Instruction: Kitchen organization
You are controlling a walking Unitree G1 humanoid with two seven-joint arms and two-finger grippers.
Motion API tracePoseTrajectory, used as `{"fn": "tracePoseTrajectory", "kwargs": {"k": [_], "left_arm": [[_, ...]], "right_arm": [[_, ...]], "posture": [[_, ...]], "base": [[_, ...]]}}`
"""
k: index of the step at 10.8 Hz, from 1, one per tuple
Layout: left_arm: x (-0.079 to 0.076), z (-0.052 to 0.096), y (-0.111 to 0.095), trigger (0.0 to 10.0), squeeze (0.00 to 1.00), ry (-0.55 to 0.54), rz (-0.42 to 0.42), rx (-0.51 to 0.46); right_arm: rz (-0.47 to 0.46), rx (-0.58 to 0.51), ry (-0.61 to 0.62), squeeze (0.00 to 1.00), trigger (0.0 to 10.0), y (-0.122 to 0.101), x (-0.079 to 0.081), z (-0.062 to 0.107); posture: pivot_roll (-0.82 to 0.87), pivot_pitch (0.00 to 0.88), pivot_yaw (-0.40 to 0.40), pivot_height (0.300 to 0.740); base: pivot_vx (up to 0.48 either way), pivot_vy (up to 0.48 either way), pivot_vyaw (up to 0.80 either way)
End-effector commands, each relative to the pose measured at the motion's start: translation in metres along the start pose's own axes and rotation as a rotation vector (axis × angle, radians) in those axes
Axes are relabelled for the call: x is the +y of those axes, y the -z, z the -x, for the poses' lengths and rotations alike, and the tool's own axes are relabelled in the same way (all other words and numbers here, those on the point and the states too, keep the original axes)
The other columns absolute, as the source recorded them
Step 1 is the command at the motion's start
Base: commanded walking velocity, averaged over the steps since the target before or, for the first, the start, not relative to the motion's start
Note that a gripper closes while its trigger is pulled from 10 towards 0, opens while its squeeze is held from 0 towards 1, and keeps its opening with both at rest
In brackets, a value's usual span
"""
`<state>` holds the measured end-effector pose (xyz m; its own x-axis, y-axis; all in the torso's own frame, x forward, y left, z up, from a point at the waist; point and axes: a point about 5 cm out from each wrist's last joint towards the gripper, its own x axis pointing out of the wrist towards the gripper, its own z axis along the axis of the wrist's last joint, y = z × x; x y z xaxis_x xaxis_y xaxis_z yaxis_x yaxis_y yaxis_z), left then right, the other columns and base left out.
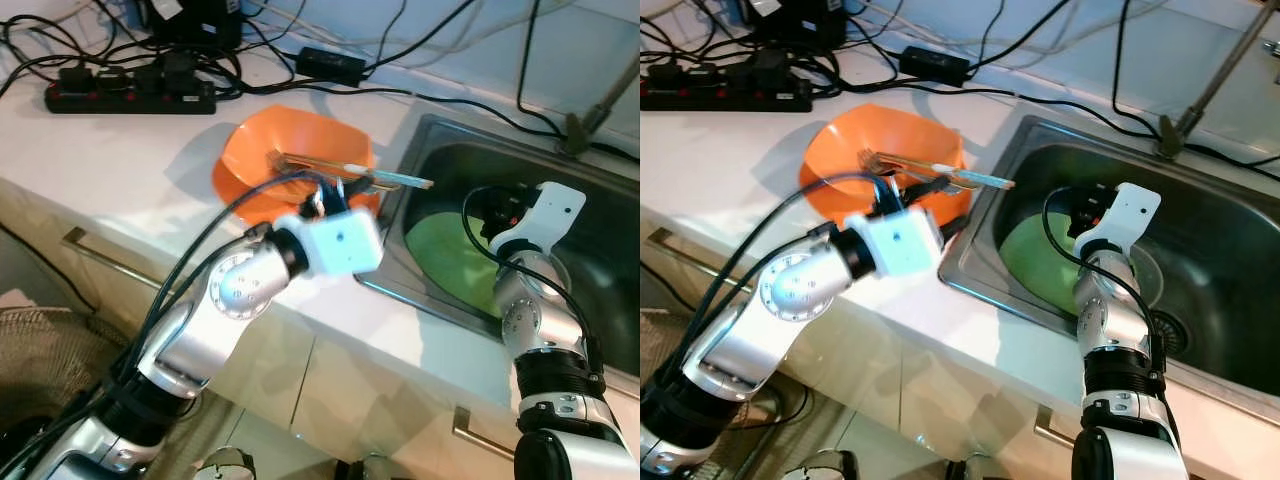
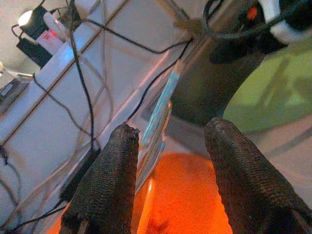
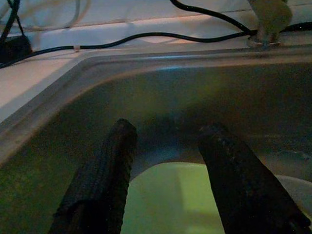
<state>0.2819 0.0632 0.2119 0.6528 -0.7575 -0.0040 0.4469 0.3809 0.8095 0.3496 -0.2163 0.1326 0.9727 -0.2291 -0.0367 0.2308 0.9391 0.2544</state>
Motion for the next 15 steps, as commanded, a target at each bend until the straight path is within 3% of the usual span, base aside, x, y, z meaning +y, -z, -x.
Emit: {"fn": "tracePoseTrajectory", "kwargs": {"k": [1, 4, 8, 10, 12, 15], "left_arm": [[-0.004, -0.002, -0.001, 10.0, 0.0, 0.011, -0.005, 0.003], [-0.008, -0.007, 0.01, 10.0, 0.0, -0.05, -0.017, 0.041], [-0.001, -0.031, 0.013, 10.0, 0.0, -0.088, -0.024, 0.079], [0.001, -0.034, 0.016, 10.0, 0.0, -0.102, -0.02, 0.086], [0.001, -0.035, 0.018, 0.0, 0.0, -0.099, -0.013, 0.088], [0.0, -0.037, 0.017, 0.0, 0.0, -0.096, -0.018, 0.091]], "right_arm": [[-0.01, -0.012, 0.013, 0.0, 10.0, -0.003, -0.002, -0.002], [-0.012, -0.016, 0.009, 0.0, 10.0, -0.003, -0.001, -0.003], [-0.014, -0.021, 0.008, 0.0, 10.0, -0.003, 0.0, -0.003], [-0.015, -0.021, 0.01, 0.0, 10.0, -0.003, 0.0, -0.003], [-0.016, -0.02, 0.01, 0.0, 10.0, -0.002, 0.001, -0.003], [-0.017, -0.019, 0.009, 0.0, 10.0, -0.002, 0.001, -0.003]], "posture": [[0.05, 0.064, -0.122, 0.74], [0.04, 0.068, -0.126, 0.74], [0.03, 0.065, -0.12, 0.74], [0.03, 0.067, -0.117, 0.74], [0.03, 0.068, -0.116, 0.74], [0.03, 0.068, -0.118, 0.74]], "base": [[0.0, 0.0, 0.0], [0.0, 0.0, 0.0], [0.0, 0.0, 0.0], [0.0, 0.0, 0.0], [0.0, 0.0, 0.0], [0.0, 0.0, 0.0]]}}
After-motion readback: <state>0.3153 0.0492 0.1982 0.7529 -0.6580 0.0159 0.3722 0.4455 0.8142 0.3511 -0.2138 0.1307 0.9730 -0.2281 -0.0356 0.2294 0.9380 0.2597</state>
